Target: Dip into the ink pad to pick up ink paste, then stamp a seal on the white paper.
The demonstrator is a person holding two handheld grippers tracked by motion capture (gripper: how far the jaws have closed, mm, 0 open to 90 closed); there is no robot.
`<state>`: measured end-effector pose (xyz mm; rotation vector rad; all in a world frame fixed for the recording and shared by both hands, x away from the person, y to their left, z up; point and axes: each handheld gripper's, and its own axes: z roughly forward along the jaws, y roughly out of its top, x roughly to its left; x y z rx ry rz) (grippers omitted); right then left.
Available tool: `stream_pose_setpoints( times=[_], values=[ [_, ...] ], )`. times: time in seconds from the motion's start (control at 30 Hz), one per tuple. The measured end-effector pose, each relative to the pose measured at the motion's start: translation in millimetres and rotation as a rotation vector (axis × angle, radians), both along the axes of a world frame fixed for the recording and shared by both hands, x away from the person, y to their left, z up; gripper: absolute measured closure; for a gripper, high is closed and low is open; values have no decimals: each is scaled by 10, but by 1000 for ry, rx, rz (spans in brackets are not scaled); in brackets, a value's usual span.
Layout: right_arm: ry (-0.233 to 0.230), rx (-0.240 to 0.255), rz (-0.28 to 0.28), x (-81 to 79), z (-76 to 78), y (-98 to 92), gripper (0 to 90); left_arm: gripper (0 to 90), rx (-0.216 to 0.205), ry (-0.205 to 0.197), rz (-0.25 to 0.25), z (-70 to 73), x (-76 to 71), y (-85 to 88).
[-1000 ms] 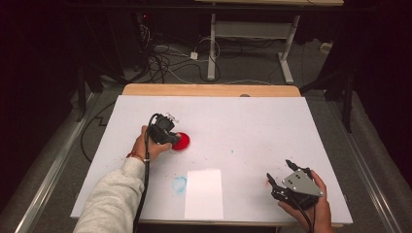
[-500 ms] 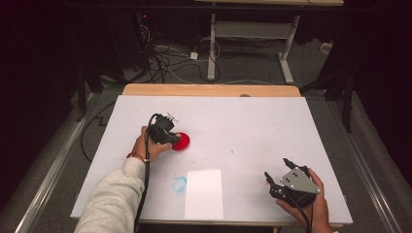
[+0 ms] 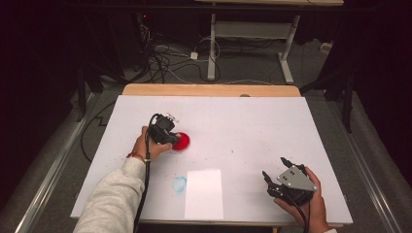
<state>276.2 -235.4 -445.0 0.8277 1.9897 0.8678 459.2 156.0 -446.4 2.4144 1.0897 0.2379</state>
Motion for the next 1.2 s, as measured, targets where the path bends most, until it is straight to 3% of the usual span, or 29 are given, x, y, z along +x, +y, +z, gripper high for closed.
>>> stream_pose_setpoints(
  times=[0.2, 0.3, 0.4, 0.6, 0.97, 1.2],
  values=[
    [-4, 3, 5, 2, 10, 0, 302, 735, -5, -4, 8, -2, -8, 3],
    [-4, 4, -1, 3, 9, -11, 302, 736, -5, -31, 14, -11, -44, -5],
    [-1, 8, -5, -3, 1, -21, 302, 736, -34, -42, 26, -20, -61, 28],
    [0, 5, -8, -41, -8, -51, 302, 736, -95, -109, 35, 62, -142, 109],
    [-6, 19, -17, -81, 13, -64, 302, 735, -149, -191, -30, 285, -423, 126],
    [-22, 23, -19, -89, 32, -77, 301, 736, -144, -218, -71, 387, -572, 117]
  ],
)
